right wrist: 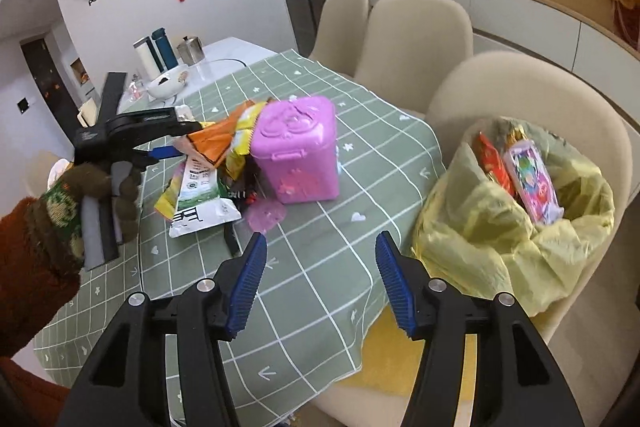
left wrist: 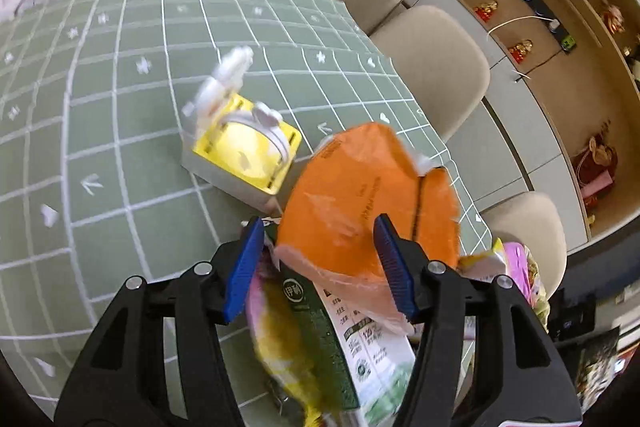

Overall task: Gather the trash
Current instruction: 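Move the left gripper to the orange bag while the right gripper approaches the green milk carton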

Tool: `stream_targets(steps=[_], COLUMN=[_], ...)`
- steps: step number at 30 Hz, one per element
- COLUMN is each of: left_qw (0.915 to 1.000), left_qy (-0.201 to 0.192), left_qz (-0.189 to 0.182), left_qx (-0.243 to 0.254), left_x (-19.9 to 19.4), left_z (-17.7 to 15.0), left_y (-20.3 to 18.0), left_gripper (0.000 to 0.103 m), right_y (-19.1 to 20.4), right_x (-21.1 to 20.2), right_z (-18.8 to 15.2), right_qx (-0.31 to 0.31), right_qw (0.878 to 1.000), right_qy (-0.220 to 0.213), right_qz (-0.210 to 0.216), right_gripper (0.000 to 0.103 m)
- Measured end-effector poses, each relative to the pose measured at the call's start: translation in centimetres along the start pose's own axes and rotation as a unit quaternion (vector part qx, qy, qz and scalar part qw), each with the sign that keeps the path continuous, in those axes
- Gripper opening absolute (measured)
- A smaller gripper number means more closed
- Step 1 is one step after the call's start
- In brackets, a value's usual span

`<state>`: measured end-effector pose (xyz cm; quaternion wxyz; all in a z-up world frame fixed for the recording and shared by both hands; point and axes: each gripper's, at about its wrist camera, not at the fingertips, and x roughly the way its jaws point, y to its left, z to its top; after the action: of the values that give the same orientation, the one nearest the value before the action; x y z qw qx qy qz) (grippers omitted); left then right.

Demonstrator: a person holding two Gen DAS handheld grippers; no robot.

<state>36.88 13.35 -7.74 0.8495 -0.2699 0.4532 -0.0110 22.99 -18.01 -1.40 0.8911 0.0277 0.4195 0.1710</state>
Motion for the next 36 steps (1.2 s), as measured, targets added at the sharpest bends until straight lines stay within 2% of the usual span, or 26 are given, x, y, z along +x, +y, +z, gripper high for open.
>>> stream_targets(steps=[2, 4, 7, 11, 15, 17, 20, 22, 26, 29, 32, 36], left_qw=[0.9998, 0.999, 0.9984, 0.9984, 0.9979, 0.9972, 0.9959, 0.996, 0.9965, 0.9973, 0.9983, 0.999], left_qy=[0.005, 0.004, -0.003, -0.034, -0.059, -0.063, -0.056, -0.041, -0.024, -0.018, -0.014, -0.015], left_qz=[0.001, -0.006, -0.026, -0.022, 0.021, 0.04, 0.067, 0.068, 0.057, 0.049, 0.045, 0.04], left_qx=[0.02, 0.044, 0.049, 0.04, 0.015, 0.003, -0.02, -0.04, -0.056, -0.051, -0.033, -0.008], left_x=[0.1, -0.8, -3.5, -8.7, -12.8, -13.9, -15.1, -15.4, -15.7, -15.9, -16.1, -16.7], left_z=[-0.1, -0.3, -1.0, -2.3, -4.7, -5.8, -7.5, -8.6, -10.0, -10.7, -10.9, -11.0], left_y=[-0.8, -1.3, -0.8, 1.4, 5.5, 7.3, 10.7, 13.0, 15.5, 16.1, 16.2, 16.1], left_gripper=[0.018, 0.014, 0.01, 0.01, 0.01, 0.01, 0.01, 0.01, 0.013, 0.024, 0.03, 0.036], right_y=[0.0, 0.1, 0.4, 2.0, 4.0, 4.7, 5.7, 6.8, 9.4, 11.7, 14.4, 16.3], right_x=[0.2, 0.4, 1.1, 1.9, 2.9, 3.4, 4.2, 4.9, 7.6, 9.4, 11.9, 15.3], right_z=[-0.2, -0.3, -0.2, 0.3, 0.9, 1.0, 1.4, 1.8, 3.1, 3.7, 4.5, 5.8], right_qx=[-0.006, -0.006, -0.003, -0.008, -0.018, -0.017, -0.015, -0.026, -0.05, -0.068, -0.085, -0.07], right_qw=[1.0, 1.0, 1.0, 1.0, 1.0, 1.0, 0.999, 0.999, 0.995, 0.994, 0.995, 0.996], right_qy=[0.003, 0.007, 0.011, 0.008, 0.006, 0.012, 0.013, 0.015, 0.049, 0.051, 0.042, 0.046], right_qz=[-0.007, -0.006, -0.001, -0.007, -0.022, -0.014, 0.026, 0.04, 0.068, 0.068, 0.043, 0.015], right_gripper=[0.054, 0.054, 0.054, 0.054, 0.054, 0.054, 0.054, 0.054, 0.054, 0.054, 0.054, 0.054])
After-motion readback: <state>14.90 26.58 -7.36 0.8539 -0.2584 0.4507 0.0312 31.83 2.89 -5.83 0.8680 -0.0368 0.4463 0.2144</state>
